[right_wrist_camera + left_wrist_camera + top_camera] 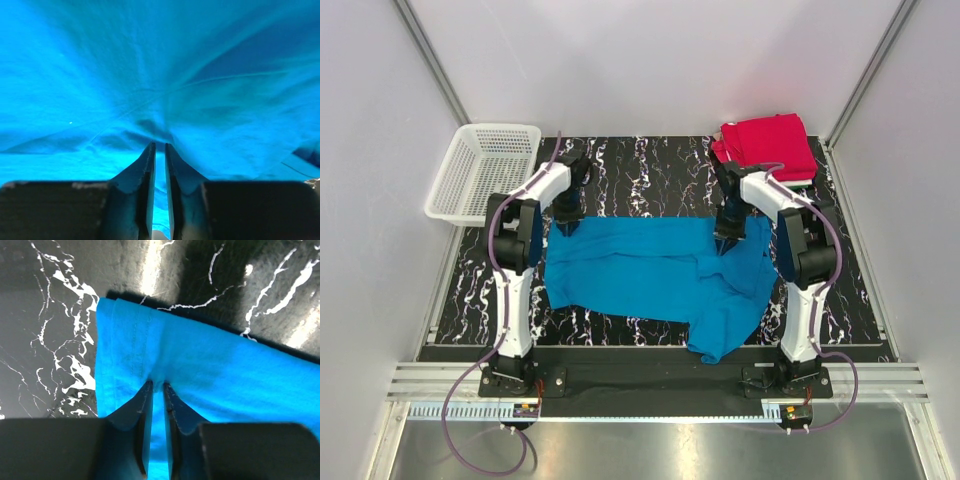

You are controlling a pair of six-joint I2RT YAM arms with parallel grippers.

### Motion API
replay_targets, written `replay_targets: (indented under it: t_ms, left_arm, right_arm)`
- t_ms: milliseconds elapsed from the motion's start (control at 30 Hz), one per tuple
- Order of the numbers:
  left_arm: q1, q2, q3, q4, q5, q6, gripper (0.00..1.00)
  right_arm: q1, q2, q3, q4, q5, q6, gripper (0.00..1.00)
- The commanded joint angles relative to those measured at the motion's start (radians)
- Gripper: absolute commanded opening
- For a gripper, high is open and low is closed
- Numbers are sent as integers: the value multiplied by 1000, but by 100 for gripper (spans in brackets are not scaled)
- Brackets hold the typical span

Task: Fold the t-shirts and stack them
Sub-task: Fold the tshirt

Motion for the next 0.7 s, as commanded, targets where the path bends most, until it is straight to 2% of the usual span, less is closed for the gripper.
replay_targets:
  t_ms: [0,267,500,667]
  left_arm:
    - [6,-115,-2,0,66,10,23]
    - [5,-282,-146,49,128,41,31]
    - [5,-282,-203,55,143,71,31]
    - [5,-233,-156,55,140,84,31]
  right_arm:
    - [-53,-125,59,49,26,-15,21]
    - [-113,-67,159,25,63,-55,22]
    - [-151,68,251,-6,114,-50,20]
    - [-169,92,243,5,158,-29,20]
